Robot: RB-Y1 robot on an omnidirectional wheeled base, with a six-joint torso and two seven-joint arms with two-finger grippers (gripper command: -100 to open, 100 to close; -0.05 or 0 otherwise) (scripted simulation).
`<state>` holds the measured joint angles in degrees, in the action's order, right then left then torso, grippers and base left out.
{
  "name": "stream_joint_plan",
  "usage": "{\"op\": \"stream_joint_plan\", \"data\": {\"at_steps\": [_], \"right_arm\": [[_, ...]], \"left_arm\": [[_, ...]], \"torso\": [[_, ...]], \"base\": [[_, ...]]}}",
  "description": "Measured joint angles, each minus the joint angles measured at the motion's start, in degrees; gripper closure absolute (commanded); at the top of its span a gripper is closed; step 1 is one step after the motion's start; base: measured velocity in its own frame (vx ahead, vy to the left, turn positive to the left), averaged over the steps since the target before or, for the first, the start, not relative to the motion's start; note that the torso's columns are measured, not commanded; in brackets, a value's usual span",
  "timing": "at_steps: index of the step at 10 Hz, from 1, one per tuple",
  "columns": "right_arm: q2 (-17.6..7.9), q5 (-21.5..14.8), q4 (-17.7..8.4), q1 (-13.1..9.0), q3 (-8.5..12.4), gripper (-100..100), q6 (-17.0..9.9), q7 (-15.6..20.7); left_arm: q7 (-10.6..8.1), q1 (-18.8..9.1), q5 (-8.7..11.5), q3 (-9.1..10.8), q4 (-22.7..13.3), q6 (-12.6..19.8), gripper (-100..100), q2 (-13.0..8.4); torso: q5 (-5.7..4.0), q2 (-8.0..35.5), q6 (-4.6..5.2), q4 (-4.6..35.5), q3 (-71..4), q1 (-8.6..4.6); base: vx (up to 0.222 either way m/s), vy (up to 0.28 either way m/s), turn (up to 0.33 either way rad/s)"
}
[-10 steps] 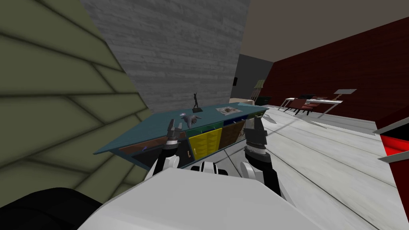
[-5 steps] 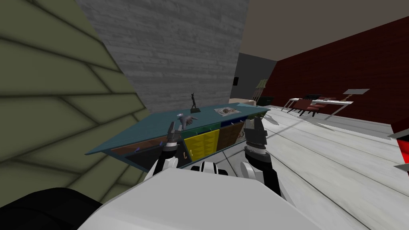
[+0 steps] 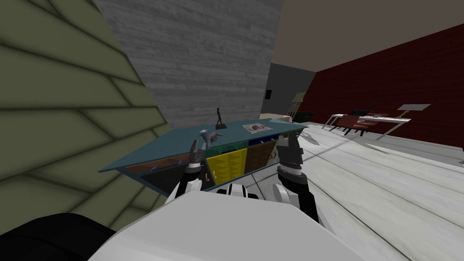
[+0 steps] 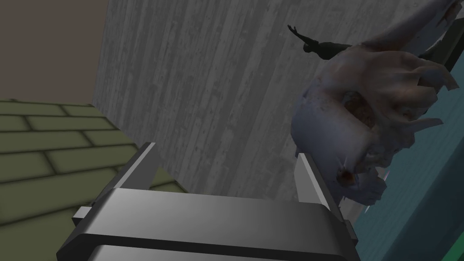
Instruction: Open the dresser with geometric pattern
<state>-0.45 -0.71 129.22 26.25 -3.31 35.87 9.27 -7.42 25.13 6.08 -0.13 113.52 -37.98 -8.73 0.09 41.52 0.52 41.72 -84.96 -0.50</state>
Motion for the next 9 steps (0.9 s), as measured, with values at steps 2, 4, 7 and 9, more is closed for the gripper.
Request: {"op": "stream_joint_plan", "data": {"at_steps": [2, 4, 7, 9], "right_arm": [[0.0, 0.0, 0.0, 0.0, 0.0, 0, 0.0, 0.0], [0.0, 0.0, 0.0, 0.0, 0.0, 0, 0.0, 0.0], [0.0, 0.0, 0.0, 0.0, 0.0, 0, 0.0, 0.0], [0.0, 0.0, 0.0, 0.0, 0.0, 0, 0.0, 0.0]], "left_arm": [[-0.69, -0.57, 0.47, 0.39, -2.91, -2.08, -100, -0.32], [-1.19, 0.05, 0.63, 0.22, -4.25, -3.77, -100, -0.29], [-1.81, -0.38, 1.01, 0.41, -6.77, -5.63, -100, -0.26], [-2.33, -0.26, 1.31, 0.62, -8.51, -6.88, -100, -0.27]], "torso": [[0.05, -0.22, 0.06, -0.1, -0.12, 0.02], [0.09, -0.3, 0.07, -0.09, -0.18, 0.19], [0.17, -0.31, 0.03, -0.12, -0.18, 0.32], [0.11, -0.44, 0.12, -0.08, -0.28, 0.28]], "base": [[0.038, -0.096, 0.035], [0.036, -0.077, 0.002], [0.027, -0.079, 0.038], [0.031, -0.059, 0.015]]}}
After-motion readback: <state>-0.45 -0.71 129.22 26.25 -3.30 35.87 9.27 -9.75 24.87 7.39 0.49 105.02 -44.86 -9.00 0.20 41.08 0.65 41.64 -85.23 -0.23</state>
